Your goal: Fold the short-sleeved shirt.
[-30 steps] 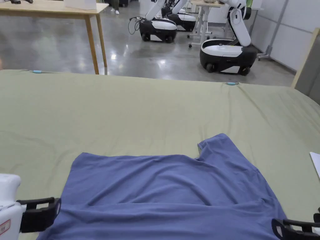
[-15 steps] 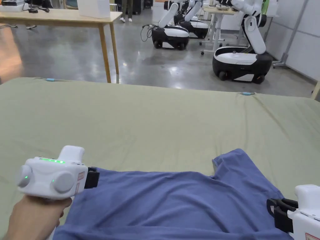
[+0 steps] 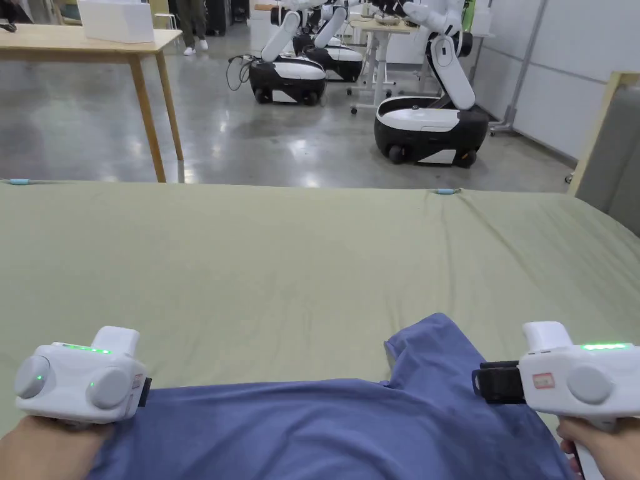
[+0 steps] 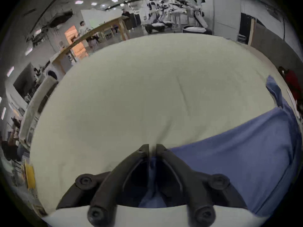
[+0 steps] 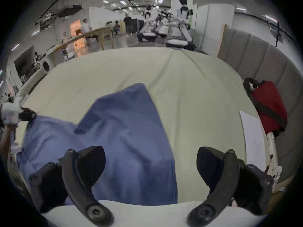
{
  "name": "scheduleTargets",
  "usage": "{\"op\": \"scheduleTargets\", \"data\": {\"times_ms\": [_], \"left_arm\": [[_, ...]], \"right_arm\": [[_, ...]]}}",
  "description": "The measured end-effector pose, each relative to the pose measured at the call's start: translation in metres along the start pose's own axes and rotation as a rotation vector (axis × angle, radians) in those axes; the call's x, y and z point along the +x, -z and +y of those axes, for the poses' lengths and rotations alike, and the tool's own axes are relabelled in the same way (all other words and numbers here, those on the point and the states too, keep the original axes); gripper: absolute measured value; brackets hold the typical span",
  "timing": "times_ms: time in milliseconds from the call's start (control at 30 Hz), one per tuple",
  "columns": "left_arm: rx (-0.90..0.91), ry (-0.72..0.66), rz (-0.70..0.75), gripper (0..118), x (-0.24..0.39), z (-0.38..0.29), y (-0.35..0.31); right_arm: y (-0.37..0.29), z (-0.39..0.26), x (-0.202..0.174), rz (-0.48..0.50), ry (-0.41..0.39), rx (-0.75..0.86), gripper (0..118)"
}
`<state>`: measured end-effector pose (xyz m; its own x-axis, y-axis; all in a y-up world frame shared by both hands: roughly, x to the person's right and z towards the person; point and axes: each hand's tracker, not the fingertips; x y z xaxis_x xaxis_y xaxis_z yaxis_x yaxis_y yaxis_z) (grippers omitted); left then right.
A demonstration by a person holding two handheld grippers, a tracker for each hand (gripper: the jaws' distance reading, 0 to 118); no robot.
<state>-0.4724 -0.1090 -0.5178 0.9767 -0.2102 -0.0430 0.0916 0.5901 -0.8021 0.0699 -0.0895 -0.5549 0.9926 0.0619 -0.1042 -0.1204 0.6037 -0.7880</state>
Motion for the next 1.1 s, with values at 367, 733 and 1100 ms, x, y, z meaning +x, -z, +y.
{"op": "scheduleTargets", "data": {"times_ms": [367, 733, 1100], "left_arm": [[0.008, -0.004, -0.011, 4, -0.007, 0.003, -0.013], [0.299, -0.171, -0.151, 4, -0.042, -0.046, -0.173], [0.117, -0.161, -0.197, 4, -0.051, -0.221, -0.234]], "right_arm": [[0.017, 0.008, -0.026, -0.057, 0.069, -0.165, 3], [-0.17, -0.043, 0.001, 0.133, -0.041, 0.229, 3], [-0.199, -0.22, 0.009, 0.14, -0.066, 0.088, 3]]}}
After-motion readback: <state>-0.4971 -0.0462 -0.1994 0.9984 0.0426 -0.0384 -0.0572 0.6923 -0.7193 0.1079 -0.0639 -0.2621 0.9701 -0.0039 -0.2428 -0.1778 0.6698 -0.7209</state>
